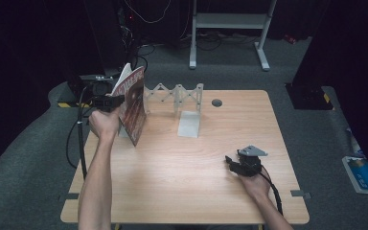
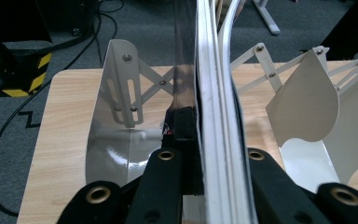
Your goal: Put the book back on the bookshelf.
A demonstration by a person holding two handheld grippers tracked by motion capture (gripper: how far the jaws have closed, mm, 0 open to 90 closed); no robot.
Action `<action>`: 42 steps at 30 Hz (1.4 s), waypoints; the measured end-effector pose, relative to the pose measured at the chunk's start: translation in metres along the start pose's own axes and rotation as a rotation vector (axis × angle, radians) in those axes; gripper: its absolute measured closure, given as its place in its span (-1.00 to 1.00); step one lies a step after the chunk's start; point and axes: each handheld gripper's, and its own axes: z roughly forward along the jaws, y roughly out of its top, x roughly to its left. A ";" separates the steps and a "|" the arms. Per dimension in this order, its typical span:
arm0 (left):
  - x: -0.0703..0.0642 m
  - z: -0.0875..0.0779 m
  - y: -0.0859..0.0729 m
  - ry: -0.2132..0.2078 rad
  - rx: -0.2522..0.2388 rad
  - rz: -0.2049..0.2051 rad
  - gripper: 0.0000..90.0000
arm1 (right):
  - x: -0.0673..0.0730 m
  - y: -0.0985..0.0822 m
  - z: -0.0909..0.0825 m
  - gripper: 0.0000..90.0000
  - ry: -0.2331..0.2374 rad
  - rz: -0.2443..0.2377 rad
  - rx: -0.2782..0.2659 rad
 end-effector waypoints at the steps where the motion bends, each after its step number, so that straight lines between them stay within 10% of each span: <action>1: 0.001 0.001 0.001 0.003 -0.002 -0.008 0.86 | 0.000 0.000 0.000 -0.12 0.000 0.000 0.000; 42: 0.023 -0.003 -0.005 0.078 0.007 -0.015 0.74 | 0.000 0.000 0.000 -0.12 0.002 0.001 -0.001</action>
